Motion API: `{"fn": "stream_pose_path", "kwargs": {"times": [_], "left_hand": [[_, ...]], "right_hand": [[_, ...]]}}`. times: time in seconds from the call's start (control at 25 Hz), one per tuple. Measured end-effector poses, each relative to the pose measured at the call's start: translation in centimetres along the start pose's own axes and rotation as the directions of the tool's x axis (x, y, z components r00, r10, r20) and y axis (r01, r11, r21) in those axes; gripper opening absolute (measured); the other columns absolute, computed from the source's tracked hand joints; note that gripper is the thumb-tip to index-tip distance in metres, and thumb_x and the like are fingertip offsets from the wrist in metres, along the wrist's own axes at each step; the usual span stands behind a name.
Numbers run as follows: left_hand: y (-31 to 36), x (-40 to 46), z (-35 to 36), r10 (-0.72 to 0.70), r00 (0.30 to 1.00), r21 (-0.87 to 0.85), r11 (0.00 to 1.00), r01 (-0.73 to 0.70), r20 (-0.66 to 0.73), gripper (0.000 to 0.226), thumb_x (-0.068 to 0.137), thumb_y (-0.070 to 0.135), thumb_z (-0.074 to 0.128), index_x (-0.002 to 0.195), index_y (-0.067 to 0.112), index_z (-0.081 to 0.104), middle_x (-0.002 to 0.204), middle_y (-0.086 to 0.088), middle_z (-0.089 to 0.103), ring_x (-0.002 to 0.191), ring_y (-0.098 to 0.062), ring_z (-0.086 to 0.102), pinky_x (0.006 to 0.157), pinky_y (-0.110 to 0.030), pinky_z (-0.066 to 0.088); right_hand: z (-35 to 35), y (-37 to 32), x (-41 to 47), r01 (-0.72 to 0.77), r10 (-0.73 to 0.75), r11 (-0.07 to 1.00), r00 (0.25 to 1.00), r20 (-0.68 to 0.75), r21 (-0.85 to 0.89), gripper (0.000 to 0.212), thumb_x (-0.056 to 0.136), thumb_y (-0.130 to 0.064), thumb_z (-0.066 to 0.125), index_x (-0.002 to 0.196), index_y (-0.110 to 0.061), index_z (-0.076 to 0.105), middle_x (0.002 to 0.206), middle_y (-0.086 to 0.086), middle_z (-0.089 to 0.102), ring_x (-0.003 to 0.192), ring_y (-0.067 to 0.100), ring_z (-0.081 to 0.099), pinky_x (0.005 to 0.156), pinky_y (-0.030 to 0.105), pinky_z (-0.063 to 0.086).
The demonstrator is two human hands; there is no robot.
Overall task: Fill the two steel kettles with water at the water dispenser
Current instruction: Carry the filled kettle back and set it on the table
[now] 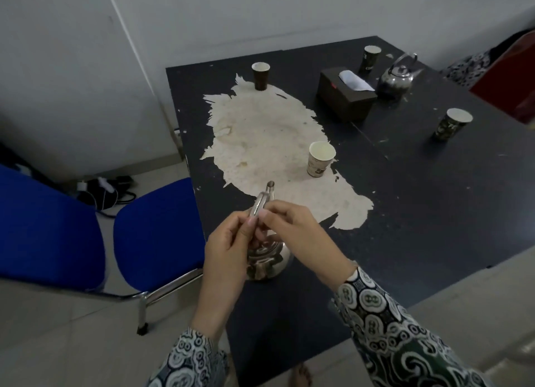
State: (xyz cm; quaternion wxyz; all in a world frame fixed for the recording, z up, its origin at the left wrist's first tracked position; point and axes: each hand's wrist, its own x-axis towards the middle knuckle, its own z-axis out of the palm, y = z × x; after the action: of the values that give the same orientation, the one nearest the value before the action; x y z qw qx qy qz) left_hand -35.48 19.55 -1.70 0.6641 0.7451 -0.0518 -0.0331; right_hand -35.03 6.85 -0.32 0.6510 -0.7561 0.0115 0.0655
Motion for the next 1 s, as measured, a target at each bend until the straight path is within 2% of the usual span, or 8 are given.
{"fn": "stream_pose_path", "kwargs": {"times": [0.12, 0.2, 0.32, 0.52, 0.6, 0.72, 0.84, 1.0], "left_hand": [[0.4, 0.3, 1.7, 0.03, 0.999, 0.021, 0.999, -0.03, 0.015, 0.023, 0.094, 0.019, 0.047, 0.083, 0.017, 0.067, 0.072, -0.002, 0.066, 0.068, -0.007, 0.061, 0.063, -0.017, 0.048], [0.9, 1.1, 2.5, 0.059, 0.997, 0.053, 0.997, -0.061, 0.054, 0.022, 0.094, 0.018, 0.046, 0.089, 0.021, 0.067, 0.075, 0.004, 0.069, 0.071, -0.003, 0.063, 0.065, -0.013, 0.048], [1.7, 2.9, 3.0, 0.091, 0.99, 0.08, 0.992, -0.1, 0.111, 0.021, 0.093, 0.016, 0.048, 0.095, 0.024, 0.068, 0.083, 0.009, 0.072, 0.078, -0.003, 0.067, 0.069, -0.014, 0.051], [1.9, 6.5, 4.7, 0.058, 0.998, -0.055, 0.997, -0.06, -0.028, 0.015, 0.085, 0.013, 0.061, 0.095, 0.015, 0.072, 0.086, -0.001, 0.075, 0.082, -0.014, 0.071, 0.074, -0.028, 0.056], [2.0, 8.3, 5.5, 0.062, 0.992, -0.045, 0.997, -0.067, -0.107, 0.012, 0.082, 0.015, 0.066, 0.092, 0.014, 0.073, 0.085, 0.0, 0.074, 0.082, -0.013, 0.07, 0.075, -0.03, 0.057], [2.5, 10.9, 6.5, 0.095, 0.974, -0.006, 0.995, -0.098, -0.204, 0.011, 0.08, 0.017, 0.069, 0.09, 0.018, 0.073, 0.084, 0.006, 0.074, 0.081, -0.006, 0.069, 0.074, -0.024, 0.056], [2.7, 13.4, 7.6, 0.221, 0.946, 0.132, 0.972, -0.194, -0.236, 0.016, 0.083, 0.015, 0.066, 0.097, 0.017, 0.073, 0.088, 0.011, 0.073, 0.083, 0.002, 0.066, 0.072, -0.009, 0.048], [1.9, 16.7, 9.4, 0.289, 0.896, 0.265, 0.942, -0.204, -0.338, 0.014, 0.084, 0.015, 0.066, 0.095, 0.017, 0.073, 0.084, 0.016, 0.07, 0.081, 0.005, 0.065, 0.07, -0.004, 0.045]], "right_hand": [[-1.7, -0.4, 0.0, -0.042, 0.039, 0.991, 0.999, 0.023, 0.126, 0.019, 0.092, -0.011, 0.051, 0.097, 0.002, 0.064, 0.071, 0.01, 0.059, 0.066, 0.017, 0.055, 0.067, 0.024, 0.048], [-3.1, -0.6, 0.8, -0.049, 0.045, 0.984, 0.999, 0.029, 0.169, 0.018, 0.091, -0.01, 0.052, 0.1, 0.0, 0.065, 0.072, -0.001, 0.066, 0.065, 0.008, 0.059, 0.063, 0.014, 0.05], [-4.8, -1.2, 2.4, -0.045, 0.038, 0.984, 0.998, 0.046, 0.171, 0.019, 0.092, -0.011, 0.051, 0.102, -0.005, 0.066, 0.082, -0.004, 0.069, 0.074, 0.006, 0.063, 0.066, 0.009, 0.051], [-7.3, -2.3, 5.9, -0.046, 0.035, 0.992, 0.995, 0.093, 0.114, 0.023, 0.094, -0.011, 0.047, 0.107, -0.008, 0.065, 0.099, 0.01, 0.071, 0.083, 0.011, 0.067, 0.069, 0.015, 0.055], [-8.2, -2.6, 7.6, -0.054, 0.041, 0.988, 0.995, 0.09, 0.142, 0.024, 0.095, -0.01, 0.045, 0.109, -0.006, 0.064, 0.102, 0.01, 0.07, 0.089, 0.014, 0.067, 0.075, 0.019, 0.056], [-9.8, -2.8, 10.5, -0.084, 0.067, 0.985, 0.991, 0.113, 0.152, 0.024, 0.094, -0.009, 0.045, 0.109, -0.008, 0.064, 0.104, 0.008, 0.071, 0.095, 0.014, 0.067, 0.083, 0.022, 0.055], [-11.9, -3.5, 13.9, -0.122, 0.089, 0.978, 0.977, 0.193, 0.167, 0.025, 0.094, -0.008, 0.045, 0.112, -0.006, 0.062, 0.105, 0.008, 0.071, 0.092, 0.013, 0.068, 0.08, 0.021, 0.056], [-15.3, -4.1, 19.1, -0.191, 0.118, 0.951, 0.952, 0.282, 0.243, 0.027, 0.095, -0.006, 0.043, 0.119, 0.0, 0.055, 0.111, 0.01, 0.069, 0.097, 0.015, 0.069, 0.079, 0.029, 0.058]]}}
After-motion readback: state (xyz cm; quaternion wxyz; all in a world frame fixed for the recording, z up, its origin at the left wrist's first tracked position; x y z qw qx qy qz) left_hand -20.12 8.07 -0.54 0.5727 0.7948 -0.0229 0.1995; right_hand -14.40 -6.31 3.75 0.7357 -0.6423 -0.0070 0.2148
